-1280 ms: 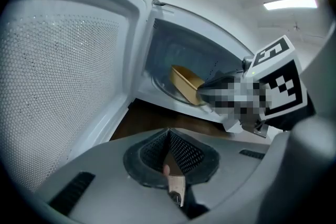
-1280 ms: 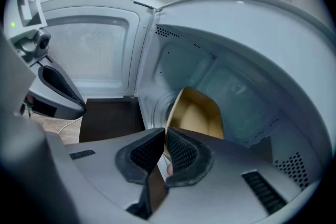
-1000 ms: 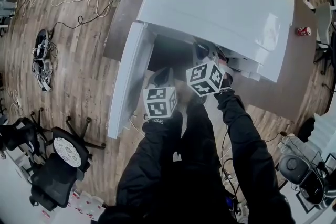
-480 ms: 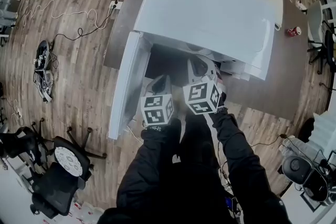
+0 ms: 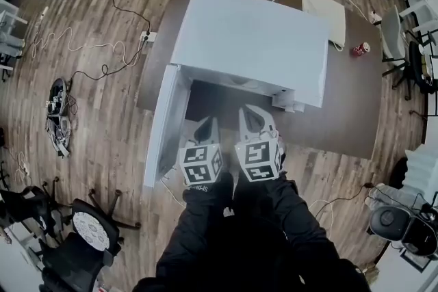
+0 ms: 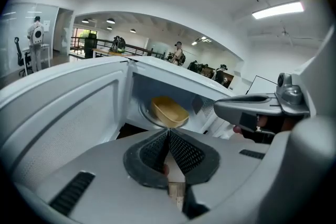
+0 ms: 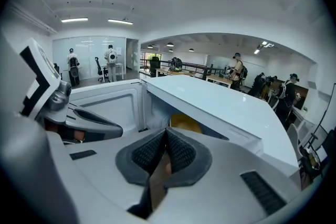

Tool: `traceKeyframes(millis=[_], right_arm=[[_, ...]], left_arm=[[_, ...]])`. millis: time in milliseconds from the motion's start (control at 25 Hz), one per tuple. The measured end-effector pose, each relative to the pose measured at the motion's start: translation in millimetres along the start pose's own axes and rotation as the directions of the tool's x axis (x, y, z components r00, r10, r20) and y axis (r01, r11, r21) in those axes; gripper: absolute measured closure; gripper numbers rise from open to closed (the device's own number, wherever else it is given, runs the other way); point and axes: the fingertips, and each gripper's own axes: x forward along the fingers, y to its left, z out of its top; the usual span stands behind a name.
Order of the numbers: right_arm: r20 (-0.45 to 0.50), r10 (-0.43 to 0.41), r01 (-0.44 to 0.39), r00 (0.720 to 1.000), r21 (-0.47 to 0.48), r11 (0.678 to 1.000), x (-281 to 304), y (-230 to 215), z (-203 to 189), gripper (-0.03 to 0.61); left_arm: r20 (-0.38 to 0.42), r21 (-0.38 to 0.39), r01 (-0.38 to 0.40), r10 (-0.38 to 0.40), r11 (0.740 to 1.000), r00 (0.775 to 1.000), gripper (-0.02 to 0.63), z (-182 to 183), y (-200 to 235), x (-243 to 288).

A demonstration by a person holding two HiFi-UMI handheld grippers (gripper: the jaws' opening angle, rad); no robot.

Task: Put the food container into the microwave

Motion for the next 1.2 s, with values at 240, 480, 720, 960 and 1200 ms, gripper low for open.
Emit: traceKeyframes(millis=[240, 480, 720, 960, 1200], right_arm=[[0.049, -0.024, 0.022, 0.999, 0.05, 0.999, -37, -6, 21, 0.554], [0.119, -0.051, 0.046, 0.992, 0.047, 0.998, -74, -12, 50, 0.554], [0.191, -0.095, 0.087, 0.977, 0.047, 0.995, -107, -28, 83, 0.554], [0.25, -0.123, 0.11, 0.96, 0.066, 0.992, -126, -43, 98, 0.554], [0.301, -0.153, 0.138, 0.941, 0.069, 0.988, -145, -57, 113, 0.554]], left_arm=[[0.039, 0.039, 0.029, -0.03, 0.999, 0.999, 0.58, 20, -24, -25], [0.097, 0.085, 0.067, -0.075, 0.994, 0.992, 0.58, 48, -52, -46], [0.142, 0.132, 0.103, -0.122, 0.986, 0.982, 0.58, 74, -81, -61], [0.193, 0.181, 0.126, -0.161, 0.975, 0.968, 0.58, 99, -101, -68], [0.24, 0.222, 0.143, -0.197, 0.964, 0.951, 0.581, 122, -118, -77]])
